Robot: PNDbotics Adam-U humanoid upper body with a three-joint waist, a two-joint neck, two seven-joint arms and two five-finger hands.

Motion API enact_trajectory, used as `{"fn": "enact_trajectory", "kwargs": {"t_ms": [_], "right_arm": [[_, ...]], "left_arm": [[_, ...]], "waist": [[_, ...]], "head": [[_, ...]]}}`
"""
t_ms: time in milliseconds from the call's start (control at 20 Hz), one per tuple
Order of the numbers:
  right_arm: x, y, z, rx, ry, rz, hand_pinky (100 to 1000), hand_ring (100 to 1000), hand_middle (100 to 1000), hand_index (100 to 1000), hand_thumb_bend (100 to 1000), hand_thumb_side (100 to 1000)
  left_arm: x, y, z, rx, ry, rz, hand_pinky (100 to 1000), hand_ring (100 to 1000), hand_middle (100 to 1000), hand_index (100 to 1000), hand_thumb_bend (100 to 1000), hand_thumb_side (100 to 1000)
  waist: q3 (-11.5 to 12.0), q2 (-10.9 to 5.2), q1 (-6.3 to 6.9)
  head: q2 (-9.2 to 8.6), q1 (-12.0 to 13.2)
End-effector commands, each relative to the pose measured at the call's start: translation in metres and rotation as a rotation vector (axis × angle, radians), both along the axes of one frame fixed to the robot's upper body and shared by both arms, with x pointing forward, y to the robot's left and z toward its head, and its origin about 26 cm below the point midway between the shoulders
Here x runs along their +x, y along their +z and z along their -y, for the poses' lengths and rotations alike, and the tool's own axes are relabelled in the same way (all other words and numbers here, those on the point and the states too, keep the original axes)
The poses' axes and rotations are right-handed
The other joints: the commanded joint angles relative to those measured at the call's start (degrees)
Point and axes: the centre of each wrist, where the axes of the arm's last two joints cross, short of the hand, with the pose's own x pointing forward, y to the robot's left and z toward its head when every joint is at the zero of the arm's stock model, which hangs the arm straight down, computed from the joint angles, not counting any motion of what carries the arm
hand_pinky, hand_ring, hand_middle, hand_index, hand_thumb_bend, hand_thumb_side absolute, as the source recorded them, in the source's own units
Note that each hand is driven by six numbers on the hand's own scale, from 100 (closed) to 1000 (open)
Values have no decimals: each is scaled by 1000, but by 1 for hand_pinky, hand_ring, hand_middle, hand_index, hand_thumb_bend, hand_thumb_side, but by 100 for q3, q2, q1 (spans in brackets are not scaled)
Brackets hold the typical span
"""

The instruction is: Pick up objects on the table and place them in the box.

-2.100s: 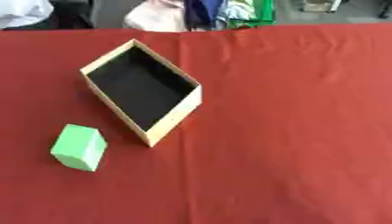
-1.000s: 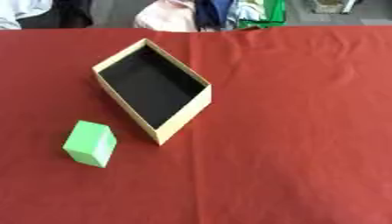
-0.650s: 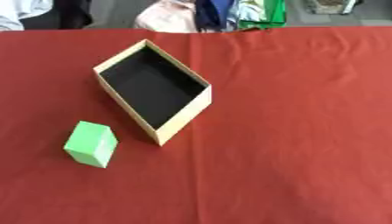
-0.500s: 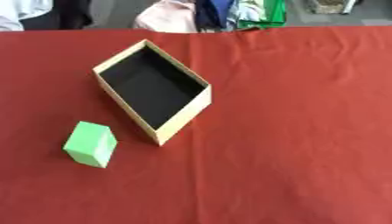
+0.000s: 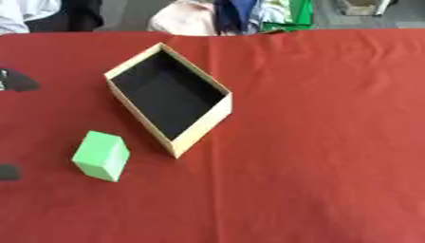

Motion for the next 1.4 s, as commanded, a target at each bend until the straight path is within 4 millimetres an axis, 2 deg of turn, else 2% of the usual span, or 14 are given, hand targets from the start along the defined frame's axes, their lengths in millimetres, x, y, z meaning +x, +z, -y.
{"fn": "enact_trajectory", "kwargs": {"t_ms": [50,350,600,950,1400], "right_arm": [[-5,10,0,-26,1,29,773,730,757,750,100,100],[-5,9,-1,-26,7,22,773,726,757,747,100,100],[-4,8,-1,-27,10,16,773,726,757,746,100,100],[-4,7,-2,-27,16,11,773,724,757,744,100,100],[-4,6,-3,-23,20,8,772,721,756,740,100,100]], "left_arm": [[-3,11,4,57,-8,16,842,835,840,961,746,604],[2,13,19,50,-49,-20,846,820,802,949,706,468],[12,11,29,58,-84,-78,851,813,771,894,678,467],[27,6,34,75,-107,-184,849,806,737,886,665,488],[45,-5,37,94,-104,-261,851,807,738,887,658,490]], "waist": [[-10,-203,86],[-37,-217,95],[-65,-221,107],[-107,-216,134],[-163,-201,147]], "head": [[19,33],[15,77],[19,110],[38,148],[9,189]]}}
